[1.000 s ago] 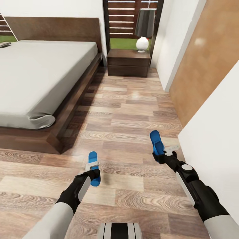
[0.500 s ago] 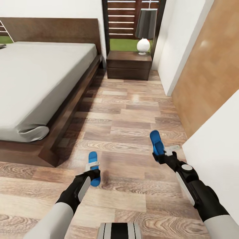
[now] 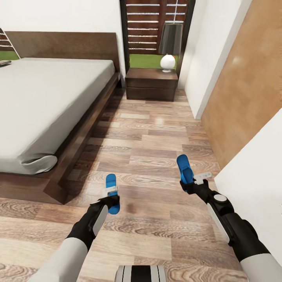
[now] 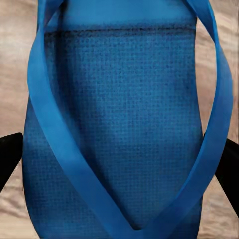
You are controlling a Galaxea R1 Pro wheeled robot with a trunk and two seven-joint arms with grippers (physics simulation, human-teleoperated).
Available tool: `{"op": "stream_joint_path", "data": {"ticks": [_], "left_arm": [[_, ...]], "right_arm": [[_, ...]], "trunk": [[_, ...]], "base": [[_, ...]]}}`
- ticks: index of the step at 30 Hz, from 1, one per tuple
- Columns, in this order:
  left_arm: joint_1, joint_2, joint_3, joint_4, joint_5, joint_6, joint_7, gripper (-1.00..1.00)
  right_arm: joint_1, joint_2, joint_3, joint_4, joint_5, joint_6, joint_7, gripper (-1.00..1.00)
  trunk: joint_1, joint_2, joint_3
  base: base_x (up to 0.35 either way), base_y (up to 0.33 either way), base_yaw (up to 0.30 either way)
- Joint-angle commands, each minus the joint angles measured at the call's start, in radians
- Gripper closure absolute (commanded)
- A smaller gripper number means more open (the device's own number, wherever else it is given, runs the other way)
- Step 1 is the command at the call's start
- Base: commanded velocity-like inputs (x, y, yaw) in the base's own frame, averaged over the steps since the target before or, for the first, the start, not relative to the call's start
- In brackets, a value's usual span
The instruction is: In the bedroom, move the book from the bed onto either nightstand, and place the two sandals side by side next to the bed.
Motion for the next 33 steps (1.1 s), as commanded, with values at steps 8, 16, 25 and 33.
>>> {"op": "stream_joint_path", "data": {"ticks": [8, 16, 25, 33], "left_arm": [[0.001, 0.001, -0.062, -0.06, 0.011, 0.01, 0.006, 1.0], [0.006, 0.006, -0.146, -0.07, 0.018, 0.003, 0.009, 1.0], [0.009, 0.008, -0.15, -0.08, 0.016, 0.003, 0.012, 1.0], [0.009, 0.005, -0.15, -0.075, 0.017, -0.02, 0.008, 1.0]], "right_arm": [[0.0, -0.001, -0.003, 0.109, -0.011, -0.002, -0.007, 1.0], [0.0, 0.068, -0.054, 0.215, -0.01, -0.021, -0.012, 1.0], [0.0, 0.099, -0.085, 0.275, 0.0, -0.115, -0.017, 1.0], [0.0, 0.099, -0.086, 0.312, 0.005, -0.182, -0.012, 1.0]], "trunk": [[-0.004, 0.002, 0.03], [-0.007, 0.004, 0.061], [-0.011, 0.006, 0.096], [-0.015, 0.007, 0.127]], "base": [[0.0, 0.0, 0.0], [0.0, 0.0, 0.0], [0.0, 0.0, 0.0], [0.0, 0.0, 0.0]]}}
